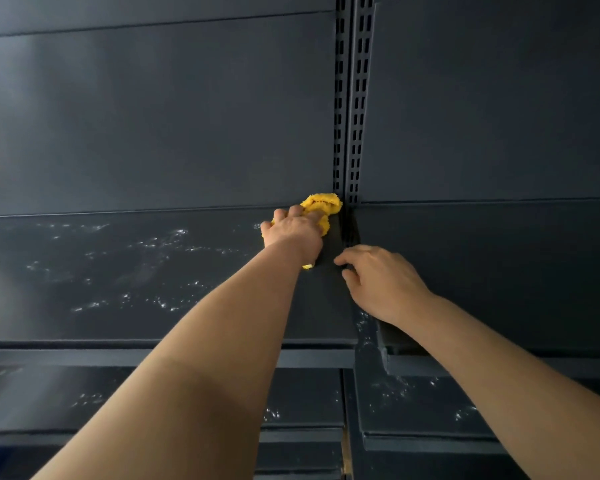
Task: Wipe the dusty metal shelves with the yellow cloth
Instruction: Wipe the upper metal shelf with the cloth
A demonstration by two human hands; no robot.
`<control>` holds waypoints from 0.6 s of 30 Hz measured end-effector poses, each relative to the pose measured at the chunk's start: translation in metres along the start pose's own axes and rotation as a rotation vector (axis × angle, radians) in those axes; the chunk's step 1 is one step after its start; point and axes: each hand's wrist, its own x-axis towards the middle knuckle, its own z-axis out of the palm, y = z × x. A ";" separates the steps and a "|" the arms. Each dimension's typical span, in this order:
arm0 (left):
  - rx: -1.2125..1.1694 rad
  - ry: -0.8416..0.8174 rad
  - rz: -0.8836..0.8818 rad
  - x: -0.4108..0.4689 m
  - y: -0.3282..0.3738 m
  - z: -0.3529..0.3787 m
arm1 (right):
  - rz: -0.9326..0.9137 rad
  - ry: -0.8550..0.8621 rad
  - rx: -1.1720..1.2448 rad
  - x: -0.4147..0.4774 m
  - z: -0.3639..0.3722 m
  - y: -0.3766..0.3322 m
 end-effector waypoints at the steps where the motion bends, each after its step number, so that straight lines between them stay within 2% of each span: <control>1: -0.002 0.002 -0.008 0.000 -0.004 -0.001 | -0.007 -0.012 -0.011 0.002 0.002 -0.003; 6: 0.007 -0.006 -0.060 -0.001 -0.047 -0.007 | -0.010 0.024 -0.023 0.015 0.007 -0.028; 12: 0.021 -0.015 -0.117 -0.004 -0.117 -0.013 | -0.007 -0.029 -0.035 0.031 0.025 -0.074; 18: 0.016 -0.018 -0.139 -0.007 -0.178 -0.017 | 0.084 -0.025 -0.084 0.045 0.037 -0.109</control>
